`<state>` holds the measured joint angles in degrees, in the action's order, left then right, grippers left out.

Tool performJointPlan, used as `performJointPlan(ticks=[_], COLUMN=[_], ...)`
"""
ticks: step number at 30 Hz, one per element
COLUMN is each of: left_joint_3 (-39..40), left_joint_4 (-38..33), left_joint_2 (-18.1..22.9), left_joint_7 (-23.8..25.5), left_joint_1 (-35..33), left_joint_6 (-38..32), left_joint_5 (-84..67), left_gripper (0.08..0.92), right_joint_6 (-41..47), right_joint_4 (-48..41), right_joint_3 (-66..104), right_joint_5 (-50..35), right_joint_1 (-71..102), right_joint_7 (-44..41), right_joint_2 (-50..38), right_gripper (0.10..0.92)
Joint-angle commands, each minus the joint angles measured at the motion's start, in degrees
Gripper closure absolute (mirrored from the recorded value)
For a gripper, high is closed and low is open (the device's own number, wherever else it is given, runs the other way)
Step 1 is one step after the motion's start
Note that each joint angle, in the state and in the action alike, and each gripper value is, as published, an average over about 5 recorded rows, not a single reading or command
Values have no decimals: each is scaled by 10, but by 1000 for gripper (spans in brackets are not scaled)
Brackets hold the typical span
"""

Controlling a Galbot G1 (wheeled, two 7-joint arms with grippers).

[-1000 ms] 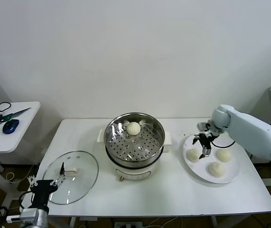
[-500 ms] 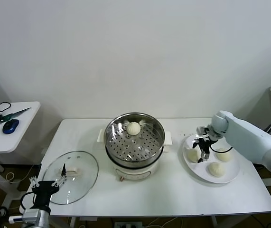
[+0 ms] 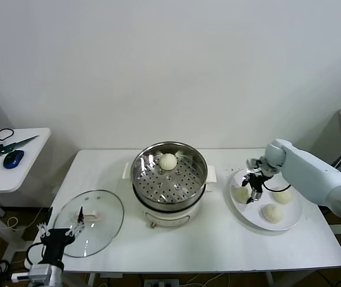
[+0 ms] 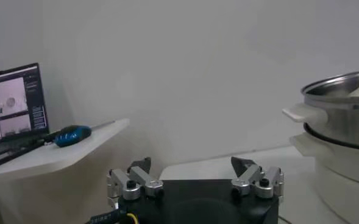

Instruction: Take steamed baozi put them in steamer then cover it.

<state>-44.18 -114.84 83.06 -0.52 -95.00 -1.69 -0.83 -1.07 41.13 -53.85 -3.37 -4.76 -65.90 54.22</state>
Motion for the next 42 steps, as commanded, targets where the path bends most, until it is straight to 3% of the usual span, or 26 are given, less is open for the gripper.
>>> performJointPlan(ticks=[1, 10, 17, 24, 30, 42], left_joint_3=[1, 8, 21, 33, 35, 32], left_joint_4=[-2, -11, -16, -28, -37, -47], left_joint_2=[0, 0, 1, 4, 1, -13], left_joint_7=[1, 1, 2, 3, 9, 16], left_joint_1=[-2, -1, 2, -1, -5, -10], left_joint_6=[-1, 0, 0, 0, -14, -25], left_joint_5=[1, 2, 3, -1, -10, -23], left_gripper=[177, 177, 177, 177, 177, 177], right_joint_6=[1, 19, 48, 108, 143, 164], right_joint_4=[13, 68, 101, 166, 200, 172], right_joint_3=[-17, -195, -345, -372, -371, -382], right_joint_5=[-31, -184, -343, -444, -480, -488], right_joint_1=[-25, -242, -420, -451, -428, -351], right_joint_7=[0, -1, 4, 41, 86, 141], right_joint_2=[-6, -22, 36, 107, 182, 278], right_gripper=[323, 322, 321, 321, 321, 319])
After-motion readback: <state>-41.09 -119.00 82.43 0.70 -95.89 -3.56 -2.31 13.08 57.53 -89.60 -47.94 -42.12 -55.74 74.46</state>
